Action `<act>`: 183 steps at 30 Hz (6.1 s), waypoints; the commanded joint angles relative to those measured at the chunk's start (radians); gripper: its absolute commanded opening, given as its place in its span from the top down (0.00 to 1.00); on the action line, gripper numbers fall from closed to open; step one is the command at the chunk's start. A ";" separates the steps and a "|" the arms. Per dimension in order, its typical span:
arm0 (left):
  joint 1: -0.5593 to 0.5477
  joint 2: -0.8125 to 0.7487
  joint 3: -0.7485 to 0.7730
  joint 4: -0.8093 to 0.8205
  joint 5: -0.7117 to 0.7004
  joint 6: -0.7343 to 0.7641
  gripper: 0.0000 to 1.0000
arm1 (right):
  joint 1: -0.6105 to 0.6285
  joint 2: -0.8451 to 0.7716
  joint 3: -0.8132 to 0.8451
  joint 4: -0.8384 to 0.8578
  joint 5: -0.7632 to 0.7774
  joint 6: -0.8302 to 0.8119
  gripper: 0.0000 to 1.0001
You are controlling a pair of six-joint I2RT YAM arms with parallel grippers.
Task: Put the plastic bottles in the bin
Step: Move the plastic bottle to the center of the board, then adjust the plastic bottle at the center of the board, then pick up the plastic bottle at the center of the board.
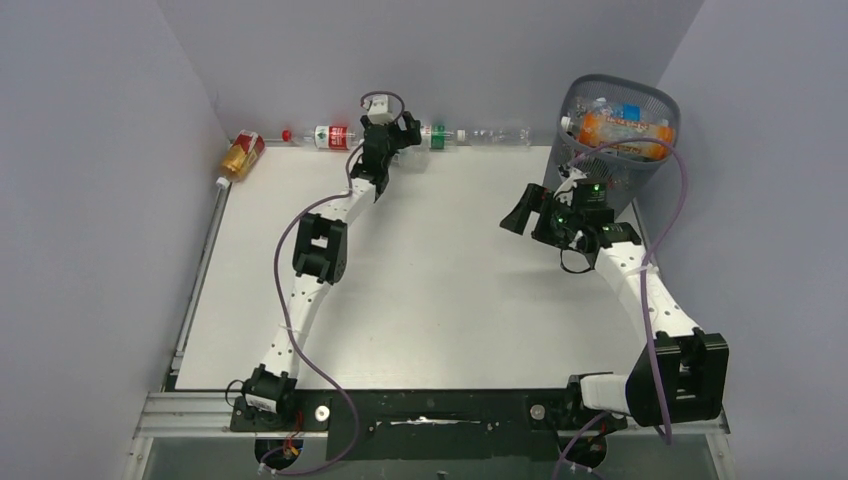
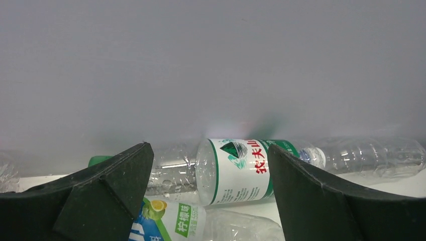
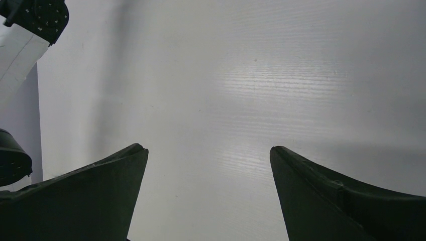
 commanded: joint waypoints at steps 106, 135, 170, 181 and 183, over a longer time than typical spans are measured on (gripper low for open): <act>-0.191 -1.528 -1.850 -0.267 0.188 -0.303 0.30 | 0.255 0.602 0.256 0.534 -0.219 -0.058 0.02; -0.062 -1.063 -1.474 -0.182 0.183 -0.235 0.34 | 0.452 0.330 -0.082 0.501 0.023 -0.179 0.02; 0.044 -1.319 -1.585 -0.251 0.228 -0.218 0.26 | 0.564 0.709 0.517 0.054 0.426 -0.125 0.02; 0.047 -1.324 -1.609 -0.226 0.247 -0.232 0.26 | 0.564 0.852 0.702 -0.112 0.490 -0.210 0.16; 0.047 -1.321 -1.602 -0.226 0.253 -0.233 0.26 | 0.562 0.859 0.722 -0.129 0.484 -0.226 0.31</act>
